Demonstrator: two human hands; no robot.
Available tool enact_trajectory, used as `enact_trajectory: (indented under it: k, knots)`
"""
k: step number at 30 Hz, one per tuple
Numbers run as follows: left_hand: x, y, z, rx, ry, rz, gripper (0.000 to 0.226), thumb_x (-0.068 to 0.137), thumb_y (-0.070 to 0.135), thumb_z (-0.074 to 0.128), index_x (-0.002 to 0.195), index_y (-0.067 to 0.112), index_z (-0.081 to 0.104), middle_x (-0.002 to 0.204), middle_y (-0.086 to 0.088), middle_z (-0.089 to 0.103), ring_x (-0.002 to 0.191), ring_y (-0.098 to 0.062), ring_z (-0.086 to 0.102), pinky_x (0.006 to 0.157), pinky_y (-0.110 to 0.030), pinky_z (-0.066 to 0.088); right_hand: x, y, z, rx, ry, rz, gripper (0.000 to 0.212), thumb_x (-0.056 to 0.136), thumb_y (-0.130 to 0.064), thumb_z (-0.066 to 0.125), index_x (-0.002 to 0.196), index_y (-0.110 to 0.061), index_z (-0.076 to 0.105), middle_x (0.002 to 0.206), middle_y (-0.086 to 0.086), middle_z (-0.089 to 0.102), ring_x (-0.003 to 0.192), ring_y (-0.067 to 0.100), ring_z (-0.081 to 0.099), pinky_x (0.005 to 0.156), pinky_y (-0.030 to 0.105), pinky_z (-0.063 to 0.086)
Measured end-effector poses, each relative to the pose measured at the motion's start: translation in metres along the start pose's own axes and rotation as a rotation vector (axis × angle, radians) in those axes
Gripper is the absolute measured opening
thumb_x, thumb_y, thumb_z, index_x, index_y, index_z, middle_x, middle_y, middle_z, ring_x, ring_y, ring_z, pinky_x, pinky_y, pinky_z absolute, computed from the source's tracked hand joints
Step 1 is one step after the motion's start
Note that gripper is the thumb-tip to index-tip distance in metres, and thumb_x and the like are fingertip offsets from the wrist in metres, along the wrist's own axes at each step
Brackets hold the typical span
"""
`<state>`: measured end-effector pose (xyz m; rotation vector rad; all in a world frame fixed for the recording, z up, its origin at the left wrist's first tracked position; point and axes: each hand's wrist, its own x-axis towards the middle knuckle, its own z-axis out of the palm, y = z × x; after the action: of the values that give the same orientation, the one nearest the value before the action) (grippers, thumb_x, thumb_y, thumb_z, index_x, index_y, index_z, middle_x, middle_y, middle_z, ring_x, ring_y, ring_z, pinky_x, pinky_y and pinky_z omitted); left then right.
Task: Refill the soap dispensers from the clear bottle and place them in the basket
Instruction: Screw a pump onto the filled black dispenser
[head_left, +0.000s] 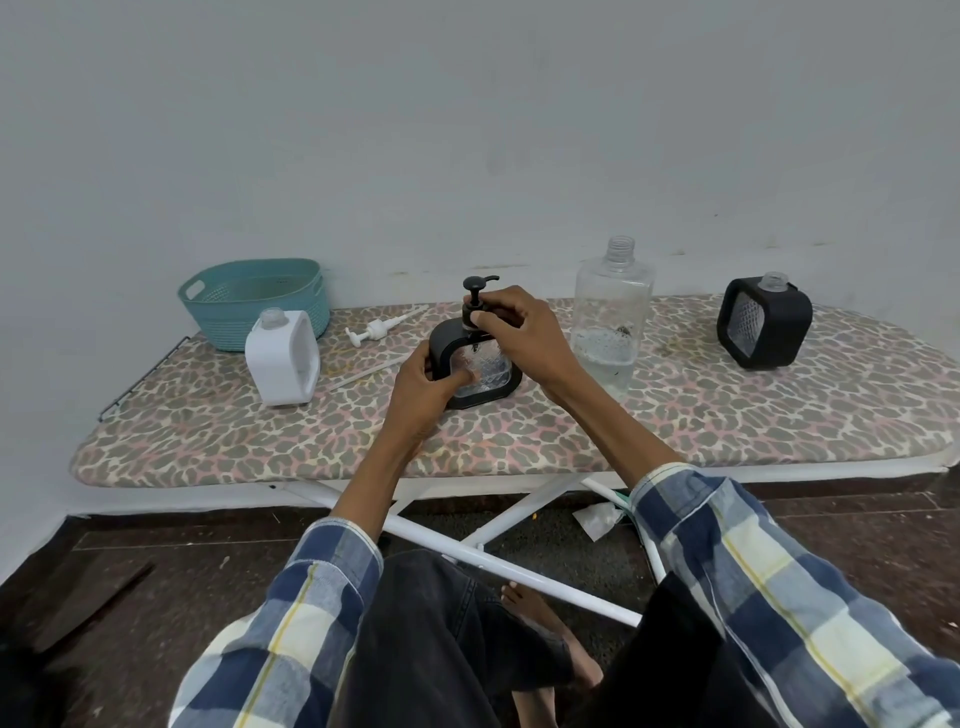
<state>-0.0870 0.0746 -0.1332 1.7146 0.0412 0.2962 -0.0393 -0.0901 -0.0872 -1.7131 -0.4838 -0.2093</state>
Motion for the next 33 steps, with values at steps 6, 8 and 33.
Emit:
enact_trajectory:
  k: [6,8,33]
  knots:
    - [0.000,0.000,0.000,0.020,0.002,0.012,0.053,0.092,0.011,0.079,0.141,0.023,0.063,0.121,0.003,0.075,0.107,-0.014,0.073,0.086,-0.030,0.055,-0.001,0.004,0.003,-0.070,0.048,-0.011,0.041,0.090,-0.035,0.087,0.111,-0.011,0.061,0.110,0.002,0.072,0.103,0.011,0.072,0.086,0.021,0.058]
    - [0.000,-0.001,0.000,0.012,0.005,0.006,0.052,0.092,0.011,0.079,0.140,0.024,0.063,0.121,0.002,0.075,0.107,-0.015,0.073,0.087,-0.031,0.057,-0.001,0.002,0.003,-0.058,0.015,-0.027,0.042,0.094,-0.034,0.082,0.124,-0.013,0.061,0.114,0.003,0.068,0.109,0.009,0.069,0.091,0.017,0.055]
    - [-0.002,0.001,0.001,0.008,0.002,0.021,0.051,0.093,0.010,0.077,0.140,0.025,0.063,0.123,0.003,0.075,0.110,-0.013,0.072,0.087,-0.029,0.056,0.004,-0.006,-0.005,-0.079,-0.053,0.023,0.032,0.098,-0.032,0.078,0.122,-0.013,0.067,0.118,-0.004,0.073,0.117,0.011,0.068,0.100,0.025,0.054]
